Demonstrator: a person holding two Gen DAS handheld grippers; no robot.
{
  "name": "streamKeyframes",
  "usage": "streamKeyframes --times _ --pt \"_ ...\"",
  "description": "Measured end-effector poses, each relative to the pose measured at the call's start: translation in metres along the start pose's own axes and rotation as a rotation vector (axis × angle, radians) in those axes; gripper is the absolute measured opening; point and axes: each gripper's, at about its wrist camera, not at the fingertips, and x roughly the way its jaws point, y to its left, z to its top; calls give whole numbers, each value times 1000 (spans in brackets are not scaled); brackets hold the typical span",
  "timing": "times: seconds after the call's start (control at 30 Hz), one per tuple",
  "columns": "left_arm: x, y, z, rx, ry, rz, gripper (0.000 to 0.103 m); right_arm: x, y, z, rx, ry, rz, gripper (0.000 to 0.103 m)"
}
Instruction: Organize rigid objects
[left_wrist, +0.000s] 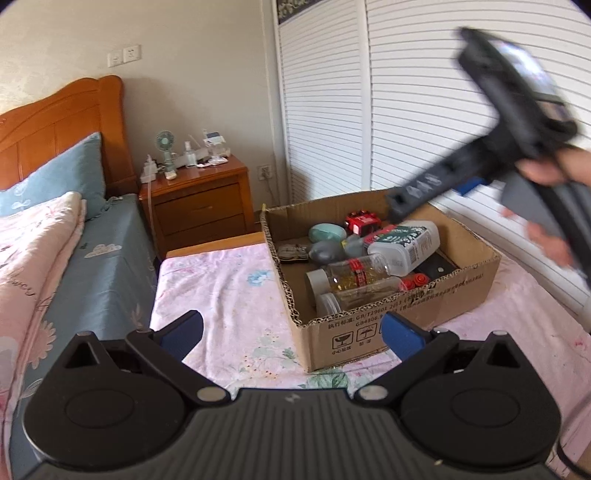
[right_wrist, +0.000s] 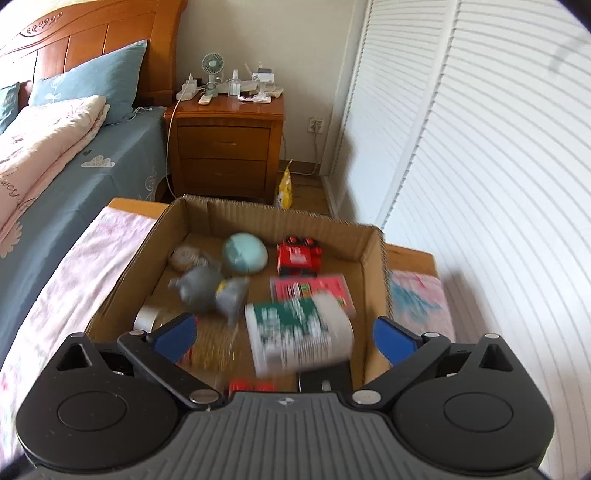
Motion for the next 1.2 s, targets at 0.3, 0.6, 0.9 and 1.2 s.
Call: streamKeyframes --times 0.3,0.6,0.9,1.2 --pt "-26 -17 -8 -66 8 36 102 -74 -13 -91 149 0 -39 103" --pt "-42 -48 -20 -67 56 60 102 -115 -13 -154 194 -7 -53 103" --pt "-56 -60 -17 -66 86 84 102 -127 -17 -166 219 -35 -42 103" --pt "-62 -61 -13 -66 82 90 102 -132 -18 -166 227 -56 -37 103"
